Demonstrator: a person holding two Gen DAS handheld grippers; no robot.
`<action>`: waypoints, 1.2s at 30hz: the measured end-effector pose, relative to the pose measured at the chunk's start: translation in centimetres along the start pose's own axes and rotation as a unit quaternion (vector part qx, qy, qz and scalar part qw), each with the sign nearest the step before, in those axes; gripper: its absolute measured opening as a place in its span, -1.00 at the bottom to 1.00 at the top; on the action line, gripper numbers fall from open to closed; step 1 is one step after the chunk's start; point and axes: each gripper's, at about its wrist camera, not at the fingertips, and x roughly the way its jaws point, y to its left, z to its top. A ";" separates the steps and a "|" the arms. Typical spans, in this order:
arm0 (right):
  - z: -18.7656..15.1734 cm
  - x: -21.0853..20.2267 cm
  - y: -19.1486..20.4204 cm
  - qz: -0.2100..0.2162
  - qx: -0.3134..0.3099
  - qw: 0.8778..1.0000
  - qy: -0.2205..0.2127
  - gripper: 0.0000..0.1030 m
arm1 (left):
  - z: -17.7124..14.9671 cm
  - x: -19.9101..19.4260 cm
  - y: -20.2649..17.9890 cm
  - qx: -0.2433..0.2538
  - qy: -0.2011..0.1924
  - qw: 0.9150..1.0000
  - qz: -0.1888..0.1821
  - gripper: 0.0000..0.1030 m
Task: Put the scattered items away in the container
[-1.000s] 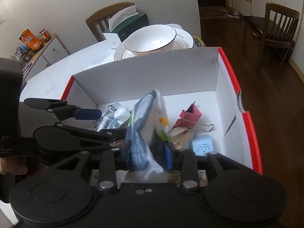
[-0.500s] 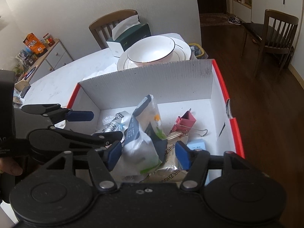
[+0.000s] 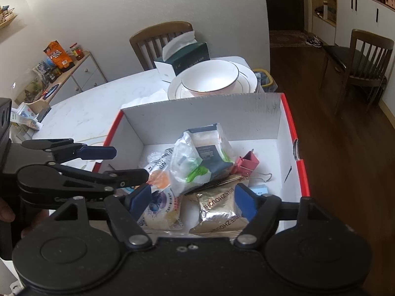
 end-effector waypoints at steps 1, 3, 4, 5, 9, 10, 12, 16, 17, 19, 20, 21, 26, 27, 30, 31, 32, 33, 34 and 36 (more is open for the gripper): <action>-0.1 -0.2 0.1 0.001 -0.002 1.000 -0.002 0.48 | -0.2 -0.5 0.0 -0.002 -0.005 1.000 0.001 0.44; -0.2 -0.6 0.2 0.004 -0.003 1.000 -0.006 0.49 | -0.5 -1.3 0.1 -0.010 -0.012 1.000 0.002 0.44; -0.2 -0.8 0.3 0.005 -0.004 1.000 -0.008 0.49 | -0.6 -1.6 0.2 -0.014 -0.014 1.000 0.001 0.44; -0.3 -0.9 0.3 0.005 -0.005 1.000 -0.011 0.49 | -0.8 -2.0 0.3 -0.017 -0.017 1.000 0.001 0.44; -0.7 -1.8 0.6 0.007 -0.011 1.000 -0.024 0.56 | -1.7 -3.4 0.4 -0.023 -0.027 0.999 0.008 0.44; -0.8 -2.0 0.7 0.007 -0.013 0.999 -0.028 0.59 | -2.0 -3.7 0.4 -0.024 -0.030 0.999 0.011 0.44; -1.0 -2.4 0.8 0.009 -0.015 0.999 -0.037 0.63 | -2.4 -4.2 0.3 -0.028 -0.031 0.999 0.012 0.44; -1.4 -3.2 0.9 0.013 -0.019 0.998 -0.053 0.69 | -3.1 -5.0 0.2 -0.029 -0.034 0.999 0.020 0.59; -1.5 -3.3 0.9 0.014 -0.020 0.998 -0.056 0.70 | -3.3 -5.1 0.1 -0.030 -0.034 0.999 0.023 0.60; -1.7 -3.6 1.0 0.014 -0.021 0.998 -0.061 0.70 | -3.6 -5.3 0.1 -0.031 -0.033 0.999 0.023 0.62; -1.8 -3.7 1.0 0.014 -0.022 0.998 -0.064 0.71 | -3.7 -5.4 0.0 -0.032 -0.033 0.999 0.025 0.63; -1.9 -3.8 1.0 0.012 -0.024 0.997 -0.066 0.72 | -3.8 -5.5 0.0 -0.033 -0.032 0.999 0.026 0.68; -2.5 -4.3 1.7 0.001 -0.043 0.996 -0.075 0.88 | -4.7 -6.1 -0.1 -0.039 -0.031 0.998 0.032 0.79; -2.7 -4.4 1.8 -0.001 -0.046 0.996 -0.077 0.89 | -4.9 -6.2 -0.1 -0.041 -0.031 0.998 0.033 0.80; -3.1 -4.7 2.0 -0.002 -0.044 0.996 -0.083 0.98 | -5.3 -6.4 0.0 -0.043 -0.031 0.998 0.036 0.89; -3.3 -4.7 2.1 -0.005 -0.044 0.995 -0.084 0.98 | -5.5 -6.5 0.0 -0.045 -0.032 0.998 0.036 0.95; -3.5 -4.8 2.2 -0.009 -0.046 0.995 -0.086 0.98 | -5.7 -6.6 0.0 -0.045 -0.032 0.998 0.035 0.95; -3.7 -4.8 2.3 -0.012 -0.050 0.995 -0.088 0.98 | -5.8 -6.6 0.0 -0.046 -0.032 0.998 0.035 0.95; -3.9 -4.9 2.5 -0.016 -0.054 0.994 -0.091 0.98 | -6.0 -6.7 0.0 -0.046 -0.032 0.998 0.036 0.95; -4.3 -5.0 2.9 -0.023 -0.063 0.993 -0.094 0.99 | -6.3 -6.8 0.0 -0.044 -0.032 0.998 0.038 0.95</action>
